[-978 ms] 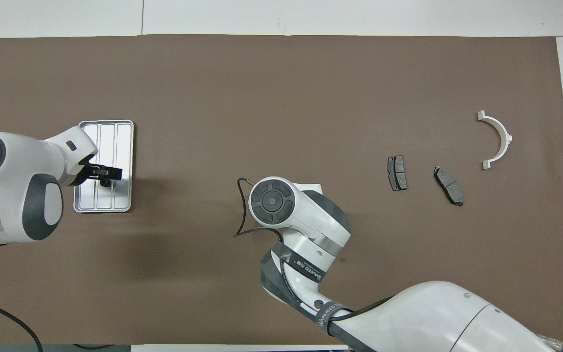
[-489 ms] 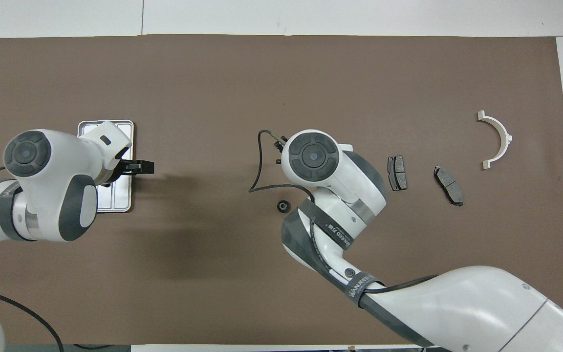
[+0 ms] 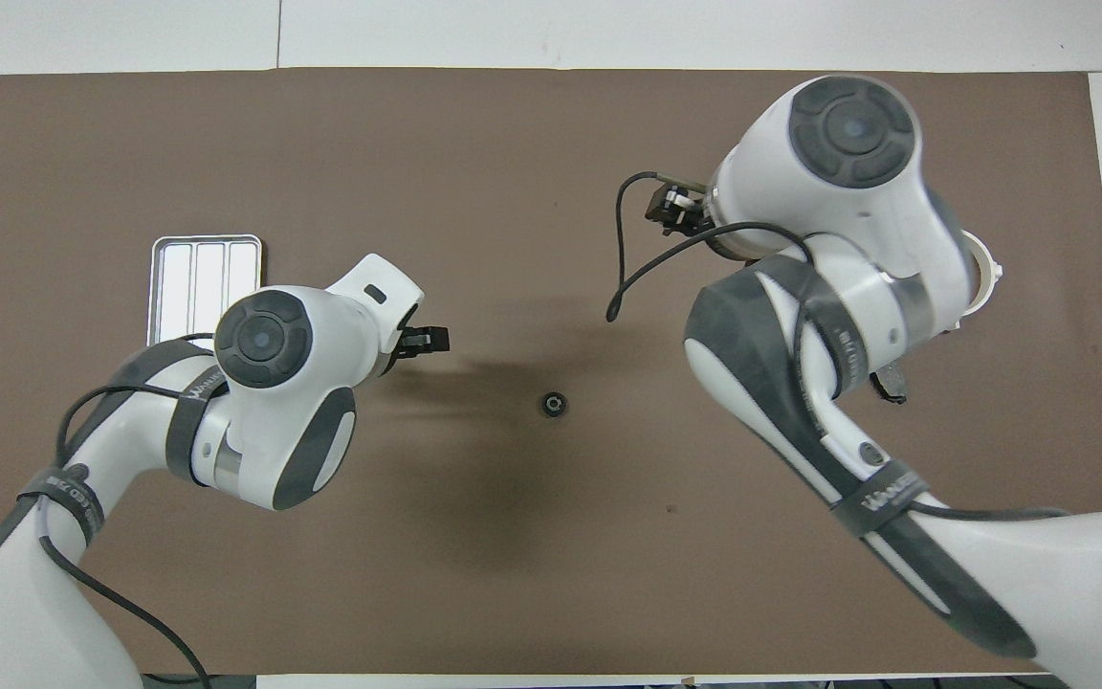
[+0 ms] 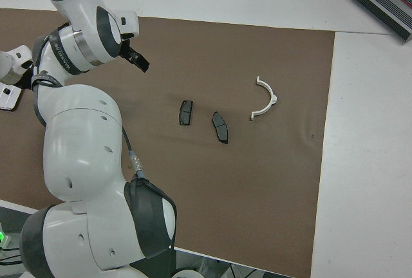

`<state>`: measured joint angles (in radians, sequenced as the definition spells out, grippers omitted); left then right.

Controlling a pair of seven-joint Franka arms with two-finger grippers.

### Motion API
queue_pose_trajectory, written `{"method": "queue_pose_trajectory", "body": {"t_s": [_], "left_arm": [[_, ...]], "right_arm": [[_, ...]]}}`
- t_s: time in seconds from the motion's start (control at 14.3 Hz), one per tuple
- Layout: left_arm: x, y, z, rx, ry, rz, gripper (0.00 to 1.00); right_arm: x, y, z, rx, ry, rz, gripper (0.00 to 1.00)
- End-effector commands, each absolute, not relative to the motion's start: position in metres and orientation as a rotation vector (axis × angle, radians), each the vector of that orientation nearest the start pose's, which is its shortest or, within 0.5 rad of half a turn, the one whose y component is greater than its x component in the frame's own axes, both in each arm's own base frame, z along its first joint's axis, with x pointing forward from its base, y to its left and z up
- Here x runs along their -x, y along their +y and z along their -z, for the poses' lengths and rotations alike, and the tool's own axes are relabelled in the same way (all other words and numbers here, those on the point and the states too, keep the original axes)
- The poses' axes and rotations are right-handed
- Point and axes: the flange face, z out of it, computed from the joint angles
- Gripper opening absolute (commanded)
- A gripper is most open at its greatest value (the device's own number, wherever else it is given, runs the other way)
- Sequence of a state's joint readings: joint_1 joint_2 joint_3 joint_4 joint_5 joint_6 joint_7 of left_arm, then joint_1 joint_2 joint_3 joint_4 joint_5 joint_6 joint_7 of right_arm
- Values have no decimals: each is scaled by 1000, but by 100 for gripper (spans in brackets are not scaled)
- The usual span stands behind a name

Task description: Pick bearing gear from pile to tray

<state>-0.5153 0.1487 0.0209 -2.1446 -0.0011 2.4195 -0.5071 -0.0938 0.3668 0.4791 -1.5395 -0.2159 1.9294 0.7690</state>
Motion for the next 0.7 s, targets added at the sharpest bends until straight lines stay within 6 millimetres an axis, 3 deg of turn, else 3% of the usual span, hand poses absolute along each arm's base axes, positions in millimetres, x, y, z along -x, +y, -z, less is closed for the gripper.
{"method": "queue_pose_trajectory", "body": {"t_s": [0.0,0.21,0.28,0.42,0.63], "left_arm": [[-482,-318,-344,3211,-70,152,96],[-463,-371,-323,3215,-99,107,96],[-467,-387,-311,3214,-120,107,97],[-464,-400,-307,3214,-125,105,97],[-457,-420,-302,3210,-148,93,97]], "right_arm": [[-647,146,-488,3136,210,74,100],[-645,105,-505,3167,26,66,100],[-645,95,-509,3172,2,60,100],[-643,82,-517,3174,-57,70,100],[-640,80,-522,3171,-67,66,100]]}}
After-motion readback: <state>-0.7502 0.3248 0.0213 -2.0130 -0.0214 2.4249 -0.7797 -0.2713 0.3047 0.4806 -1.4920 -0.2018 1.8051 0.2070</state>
